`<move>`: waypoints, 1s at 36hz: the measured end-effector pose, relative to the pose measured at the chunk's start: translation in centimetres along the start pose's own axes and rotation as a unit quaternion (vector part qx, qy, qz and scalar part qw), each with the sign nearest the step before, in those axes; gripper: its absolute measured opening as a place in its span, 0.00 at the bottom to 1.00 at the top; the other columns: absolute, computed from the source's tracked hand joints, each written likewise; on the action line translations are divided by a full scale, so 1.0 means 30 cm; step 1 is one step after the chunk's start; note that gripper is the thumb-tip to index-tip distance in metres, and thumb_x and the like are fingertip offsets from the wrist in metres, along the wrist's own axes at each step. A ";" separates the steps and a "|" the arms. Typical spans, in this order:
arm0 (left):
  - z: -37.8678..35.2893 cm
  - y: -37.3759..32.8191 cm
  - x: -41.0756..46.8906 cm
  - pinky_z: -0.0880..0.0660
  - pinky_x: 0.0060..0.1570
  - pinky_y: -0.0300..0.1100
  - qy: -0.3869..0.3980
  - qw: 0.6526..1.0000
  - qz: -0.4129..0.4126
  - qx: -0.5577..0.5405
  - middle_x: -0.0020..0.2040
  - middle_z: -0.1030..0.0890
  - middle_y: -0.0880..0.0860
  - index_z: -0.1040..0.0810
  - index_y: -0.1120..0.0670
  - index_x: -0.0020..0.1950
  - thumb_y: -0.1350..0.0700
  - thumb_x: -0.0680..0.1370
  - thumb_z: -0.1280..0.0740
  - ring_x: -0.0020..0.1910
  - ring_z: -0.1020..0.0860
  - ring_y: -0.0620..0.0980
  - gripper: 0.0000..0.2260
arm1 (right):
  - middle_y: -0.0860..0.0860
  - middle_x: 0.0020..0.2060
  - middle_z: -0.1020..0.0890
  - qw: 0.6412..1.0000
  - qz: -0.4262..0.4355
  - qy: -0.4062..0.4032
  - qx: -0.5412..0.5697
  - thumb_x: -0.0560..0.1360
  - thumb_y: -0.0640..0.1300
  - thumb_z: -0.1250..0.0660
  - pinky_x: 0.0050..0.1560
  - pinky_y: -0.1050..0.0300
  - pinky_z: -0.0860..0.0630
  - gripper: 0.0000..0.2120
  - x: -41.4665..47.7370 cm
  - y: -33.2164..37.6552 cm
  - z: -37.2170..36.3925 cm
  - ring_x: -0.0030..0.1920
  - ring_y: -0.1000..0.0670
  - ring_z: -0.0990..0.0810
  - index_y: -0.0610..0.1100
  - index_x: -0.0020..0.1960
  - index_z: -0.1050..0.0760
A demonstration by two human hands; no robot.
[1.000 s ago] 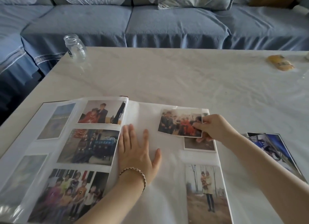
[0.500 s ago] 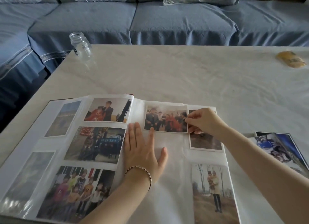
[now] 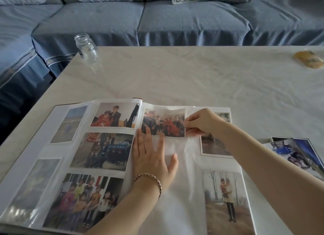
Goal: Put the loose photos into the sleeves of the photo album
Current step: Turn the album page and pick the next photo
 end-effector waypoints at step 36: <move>-0.011 -0.054 -0.002 0.43 0.63 0.51 -0.039 0.986 -0.163 -0.007 0.65 0.24 0.54 0.24 0.49 0.63 0.53 0.75 0.47 0.64 0.26 0.58 0.21 | 0.48 0.58 0.21 0.906 0.119 -0.293 -0.282 0.76 0.43 0.36 0.51 0.57 0.29 0.14 -0.302 -0.129 0.274 0.54 0.45 0.22 0.44 0.61 0.24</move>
Point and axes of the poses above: each hand's wrist, its own x-axis towards the middle knuckle, its own z-axis out of the back of the hand, y = z × x, the point moved 7 cm from there along x, towards the middle knuckle
